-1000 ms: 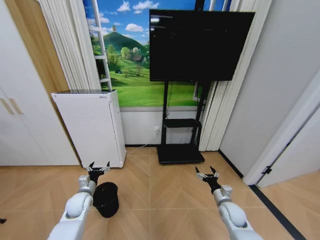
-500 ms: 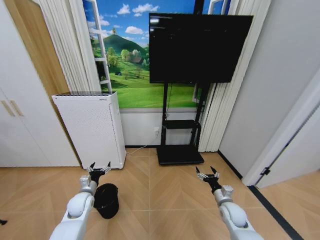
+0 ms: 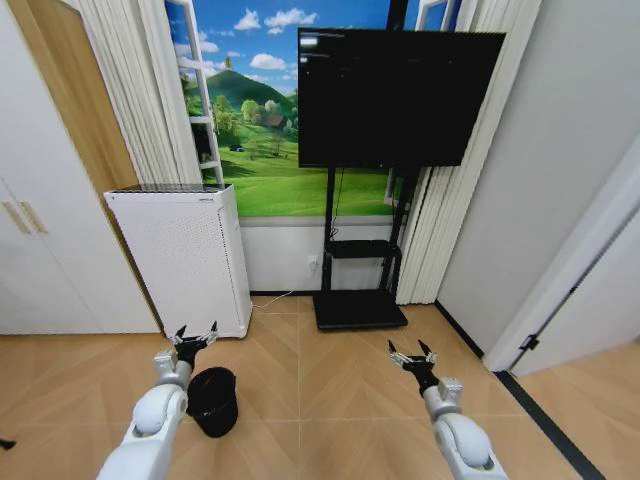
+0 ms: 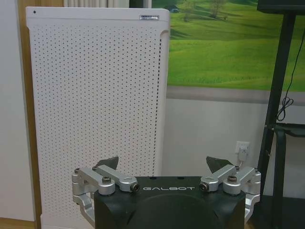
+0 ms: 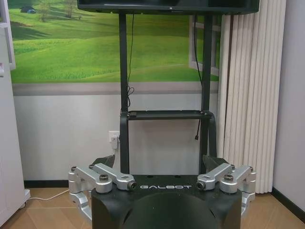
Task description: Pick up the trash bin and place the garbage on the floor into it.
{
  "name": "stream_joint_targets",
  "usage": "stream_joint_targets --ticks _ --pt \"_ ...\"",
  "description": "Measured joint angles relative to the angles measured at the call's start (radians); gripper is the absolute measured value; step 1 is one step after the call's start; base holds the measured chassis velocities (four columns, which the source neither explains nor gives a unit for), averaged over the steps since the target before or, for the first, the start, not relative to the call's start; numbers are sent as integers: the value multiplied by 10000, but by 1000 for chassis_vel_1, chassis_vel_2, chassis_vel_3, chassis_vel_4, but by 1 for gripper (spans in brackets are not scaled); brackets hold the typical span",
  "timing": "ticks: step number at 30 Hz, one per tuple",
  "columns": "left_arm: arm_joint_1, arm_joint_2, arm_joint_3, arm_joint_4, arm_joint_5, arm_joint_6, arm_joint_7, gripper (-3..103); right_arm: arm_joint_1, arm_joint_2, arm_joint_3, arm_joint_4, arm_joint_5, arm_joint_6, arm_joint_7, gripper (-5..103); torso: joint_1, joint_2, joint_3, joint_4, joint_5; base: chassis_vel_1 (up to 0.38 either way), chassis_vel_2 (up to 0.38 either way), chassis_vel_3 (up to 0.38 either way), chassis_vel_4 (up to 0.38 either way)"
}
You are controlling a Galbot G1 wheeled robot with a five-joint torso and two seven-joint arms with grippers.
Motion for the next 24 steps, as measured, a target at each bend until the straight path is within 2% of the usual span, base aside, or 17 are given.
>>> stream_joint_targets --ticks 13,24 --pt "72 190 -105 61 -140 -26 179 100 -159 133 19 123 -240 61 41 100 -21 -37 -24 2 3 178 -178 -177 183" --pt "119 194 -135 46 -187 -46 215 100 -280 174 63 155 -329 147 46 100 -28 -55 -34 -2 4 305 -304 -322 313"
